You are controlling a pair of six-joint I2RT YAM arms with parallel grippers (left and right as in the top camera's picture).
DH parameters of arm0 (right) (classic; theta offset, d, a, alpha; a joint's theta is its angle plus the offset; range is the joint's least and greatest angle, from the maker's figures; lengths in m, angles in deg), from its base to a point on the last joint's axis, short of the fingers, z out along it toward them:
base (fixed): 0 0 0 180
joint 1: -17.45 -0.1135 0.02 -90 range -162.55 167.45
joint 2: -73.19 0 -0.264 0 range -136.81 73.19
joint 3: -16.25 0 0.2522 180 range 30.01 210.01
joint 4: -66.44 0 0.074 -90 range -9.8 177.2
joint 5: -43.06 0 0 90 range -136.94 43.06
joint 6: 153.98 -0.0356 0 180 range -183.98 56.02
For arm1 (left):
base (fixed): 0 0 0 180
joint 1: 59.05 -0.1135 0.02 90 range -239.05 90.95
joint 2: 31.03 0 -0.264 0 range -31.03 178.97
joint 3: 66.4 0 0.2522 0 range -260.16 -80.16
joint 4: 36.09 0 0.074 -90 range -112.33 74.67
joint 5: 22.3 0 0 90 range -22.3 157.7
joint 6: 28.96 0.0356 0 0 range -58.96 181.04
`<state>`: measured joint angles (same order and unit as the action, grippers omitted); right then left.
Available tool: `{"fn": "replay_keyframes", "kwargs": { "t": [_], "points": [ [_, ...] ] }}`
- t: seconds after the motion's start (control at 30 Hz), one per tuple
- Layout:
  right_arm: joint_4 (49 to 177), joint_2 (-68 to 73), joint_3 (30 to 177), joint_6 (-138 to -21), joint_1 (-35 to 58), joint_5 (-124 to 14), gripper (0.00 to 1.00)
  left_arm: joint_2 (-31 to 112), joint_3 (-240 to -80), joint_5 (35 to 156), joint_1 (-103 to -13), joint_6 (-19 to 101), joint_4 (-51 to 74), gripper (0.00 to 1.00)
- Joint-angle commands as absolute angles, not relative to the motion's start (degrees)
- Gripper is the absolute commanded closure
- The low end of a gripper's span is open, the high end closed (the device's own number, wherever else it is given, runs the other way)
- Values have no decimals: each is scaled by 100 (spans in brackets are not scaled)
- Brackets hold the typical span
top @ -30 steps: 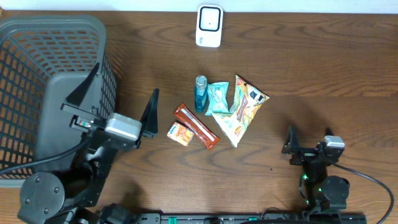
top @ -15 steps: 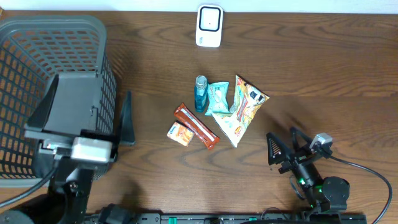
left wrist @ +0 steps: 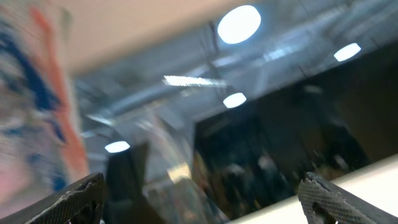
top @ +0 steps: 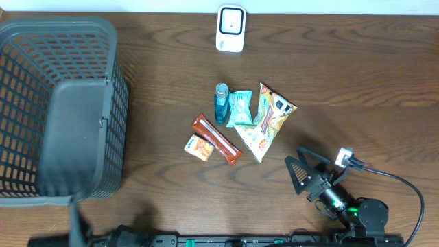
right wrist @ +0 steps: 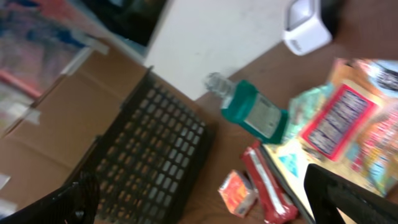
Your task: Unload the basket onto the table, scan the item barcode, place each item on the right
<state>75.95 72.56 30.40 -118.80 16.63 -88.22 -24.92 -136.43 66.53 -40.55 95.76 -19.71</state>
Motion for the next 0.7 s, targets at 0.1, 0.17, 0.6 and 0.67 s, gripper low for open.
{"fn": "replay_keyframes", "kwargs": {
  "t": [0.1,0.17,0.6,0.67],
  "points": [
    [7670,7274,3037,-11998,1698,-9084,1,-3052,-13315,6972,-4525,9635,-1958,2],
    [8290,7219,3193,-11682,1668,-9103,1,-3087,-13210,7073,-4785,9635,-2013,2],
    [11228,5521,5415,-10012,774,-5456,1,-3087,-13020,7798,-5679,9635,-2173,2],
    [11210,4883,5732,-10012,542,-5014,1,-3087,-13020,7798,-5679,9635,-2170,2]
  ]
}}
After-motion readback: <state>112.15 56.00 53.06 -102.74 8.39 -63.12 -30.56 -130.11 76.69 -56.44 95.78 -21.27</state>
